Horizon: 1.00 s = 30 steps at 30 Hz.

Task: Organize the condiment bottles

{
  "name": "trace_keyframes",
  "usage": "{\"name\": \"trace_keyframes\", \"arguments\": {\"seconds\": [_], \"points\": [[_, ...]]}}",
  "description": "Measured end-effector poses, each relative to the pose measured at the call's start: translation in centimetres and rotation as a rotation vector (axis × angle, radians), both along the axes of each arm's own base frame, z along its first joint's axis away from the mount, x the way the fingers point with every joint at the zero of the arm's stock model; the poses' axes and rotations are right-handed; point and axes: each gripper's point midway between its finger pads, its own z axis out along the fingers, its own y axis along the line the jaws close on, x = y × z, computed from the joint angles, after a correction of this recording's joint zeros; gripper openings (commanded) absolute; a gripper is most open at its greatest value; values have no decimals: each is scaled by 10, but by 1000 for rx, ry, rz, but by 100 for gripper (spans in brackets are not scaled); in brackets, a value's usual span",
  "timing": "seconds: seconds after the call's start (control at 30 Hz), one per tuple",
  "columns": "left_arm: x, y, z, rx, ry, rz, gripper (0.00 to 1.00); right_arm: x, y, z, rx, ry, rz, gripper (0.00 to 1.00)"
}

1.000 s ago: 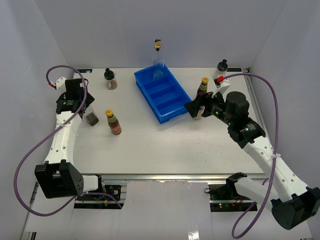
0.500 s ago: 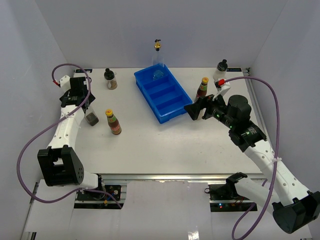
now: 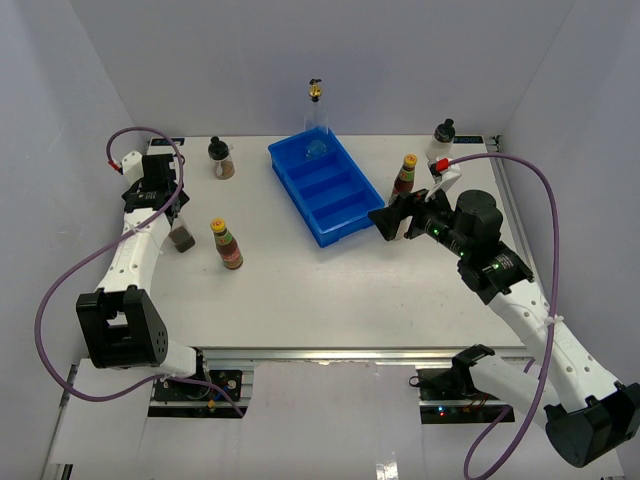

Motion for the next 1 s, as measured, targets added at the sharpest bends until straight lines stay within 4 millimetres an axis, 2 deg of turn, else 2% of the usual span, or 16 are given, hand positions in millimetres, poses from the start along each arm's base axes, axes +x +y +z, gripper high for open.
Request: {"name": "trace_keyframes", "arguments": {"seconds": [0.3, 0.53, 1.0], "points": [[-1, -2, 1, -4, 9, -12, 0, -1, -2, 3, 0, -12, -5, 94], [-9, -9, 5, -30, 49, -54, 0, -3, -3, 6, 4, -22, -5, 94], [-5, -30, 17, -31, 32, -127, 0, -5, -4, 7, 6, -31, -4, 94]]}}
